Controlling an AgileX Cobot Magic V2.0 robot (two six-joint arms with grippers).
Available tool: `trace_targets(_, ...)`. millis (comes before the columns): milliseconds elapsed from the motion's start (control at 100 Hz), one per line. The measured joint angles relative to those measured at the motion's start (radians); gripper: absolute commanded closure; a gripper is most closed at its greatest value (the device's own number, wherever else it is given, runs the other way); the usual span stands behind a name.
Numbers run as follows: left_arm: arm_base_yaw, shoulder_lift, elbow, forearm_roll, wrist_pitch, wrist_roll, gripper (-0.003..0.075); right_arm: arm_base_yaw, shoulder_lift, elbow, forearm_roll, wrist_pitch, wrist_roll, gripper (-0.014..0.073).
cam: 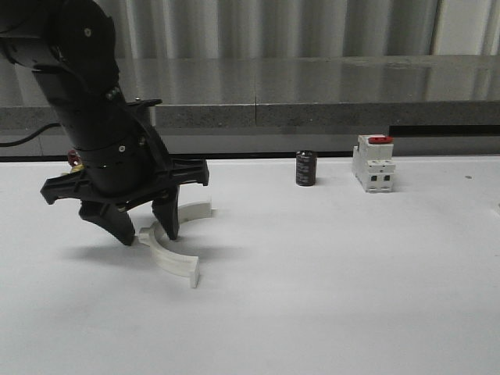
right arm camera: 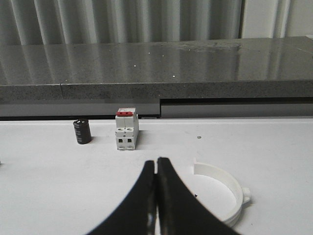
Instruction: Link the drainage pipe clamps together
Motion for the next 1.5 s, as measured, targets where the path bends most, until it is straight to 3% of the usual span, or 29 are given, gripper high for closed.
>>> trace_targets(330,0.0,-0.047,-0.008,0.064,0.016,0.0,0.0174,0.0,0.0,0.0,0.0,0.0,0.0,0.0659)
trace_targets(600,0.005,-0.275,-0.008,0.131,0.042,0.077,0.0174,0.0,0.0,0.0,0.0,0.0,0.0,0.0659)
trace_targets(800,0.076,-0.441,0.026,0.136,0.074,0.161,0.0174,0.0,0.0,0.0,0.0,0.0,0.0,0.0659)
trace_targets(1210,0.266,-0.867,0.384,0.14,0.006,0.249,0.0174,0.0,0.0,0.0,0.0,0.0,0.0,0.0659)
trace_targets(1500,0.283,-1.193,0.618,0.142,-0.033,0.255,0.0174,0.0,0.0,0.0,0.0,0.0,0.0,0.0659)
